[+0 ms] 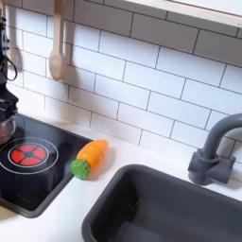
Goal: Slide pot right
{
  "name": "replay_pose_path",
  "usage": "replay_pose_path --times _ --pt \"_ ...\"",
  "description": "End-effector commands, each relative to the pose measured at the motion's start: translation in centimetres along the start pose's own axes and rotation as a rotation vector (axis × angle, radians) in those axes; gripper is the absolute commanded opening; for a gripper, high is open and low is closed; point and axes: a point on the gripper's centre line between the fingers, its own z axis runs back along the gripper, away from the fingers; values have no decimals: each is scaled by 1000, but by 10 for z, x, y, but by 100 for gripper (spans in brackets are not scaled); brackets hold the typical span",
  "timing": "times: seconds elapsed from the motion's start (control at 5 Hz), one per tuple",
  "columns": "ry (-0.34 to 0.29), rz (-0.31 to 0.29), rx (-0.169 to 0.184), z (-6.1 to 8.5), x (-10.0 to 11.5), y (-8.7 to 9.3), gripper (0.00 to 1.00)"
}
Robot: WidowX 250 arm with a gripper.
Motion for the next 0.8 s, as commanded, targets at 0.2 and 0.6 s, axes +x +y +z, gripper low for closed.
replay_pose_path --times 0.2,0.6 --pt "18 -45 -47 9 -21 -21 100" --pt "15 -88 -59 19 -28 -41 100"
